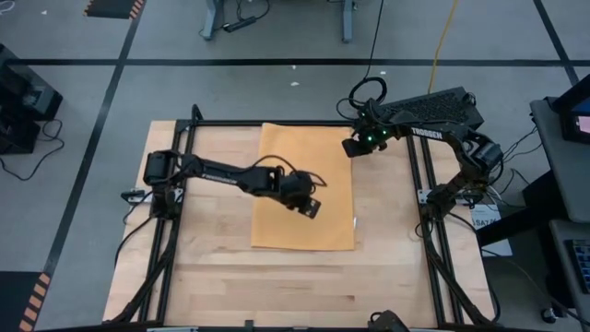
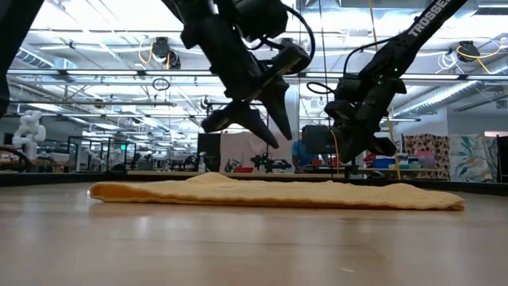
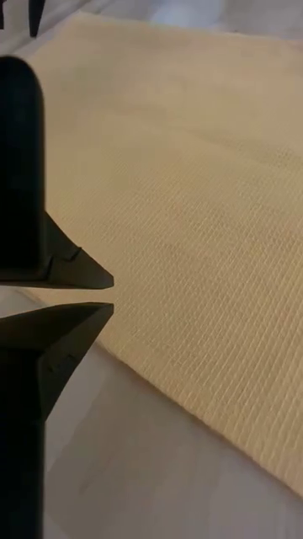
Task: Roll towel
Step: Roll the yellow towel
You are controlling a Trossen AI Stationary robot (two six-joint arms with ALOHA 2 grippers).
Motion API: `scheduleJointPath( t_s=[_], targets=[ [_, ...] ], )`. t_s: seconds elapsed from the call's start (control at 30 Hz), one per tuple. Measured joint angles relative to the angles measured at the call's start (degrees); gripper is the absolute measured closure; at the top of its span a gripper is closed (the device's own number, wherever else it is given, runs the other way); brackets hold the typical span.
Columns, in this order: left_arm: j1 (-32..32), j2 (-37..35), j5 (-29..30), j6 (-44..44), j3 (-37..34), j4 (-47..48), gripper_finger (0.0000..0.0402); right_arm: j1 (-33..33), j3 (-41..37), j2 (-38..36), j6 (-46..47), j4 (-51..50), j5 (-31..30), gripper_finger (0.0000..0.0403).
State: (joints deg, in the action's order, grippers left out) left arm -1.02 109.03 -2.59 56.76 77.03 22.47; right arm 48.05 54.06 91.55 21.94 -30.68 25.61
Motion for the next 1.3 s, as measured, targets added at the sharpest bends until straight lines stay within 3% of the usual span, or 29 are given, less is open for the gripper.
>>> scheduleJointPath(
  t_s=[0.33, 0.67, 1.03, 1.3],
  targets=[
    [6.94, 0.07, 6.01, 19.51, 0.13, 3.34, 0.0291, 0.0, 0.0, 0.0, -1.64, -0.52, 0.19, 0.0373],
    [7.43, 0.47, 5.73, 29.15, 0.13, 12.16, 0.0291, -0.02, -0.01, -0.02, -1.65, -0.88, 0.89, 0.0373],
    [7.41, 0.83, 2.16, 23.89, -3.16, 13.42, 0.0291, -2.44, -0.07, -3.1, -2.39, -9.55, 4.69, 0.0373],
    [8.29, 0.84, -0.37, 18.52, -3.09, 8.66, 0.0291, -10.72, -0.07, -11.76, 0.09, -16.29, 2.85, 0.0373]
  ],
)
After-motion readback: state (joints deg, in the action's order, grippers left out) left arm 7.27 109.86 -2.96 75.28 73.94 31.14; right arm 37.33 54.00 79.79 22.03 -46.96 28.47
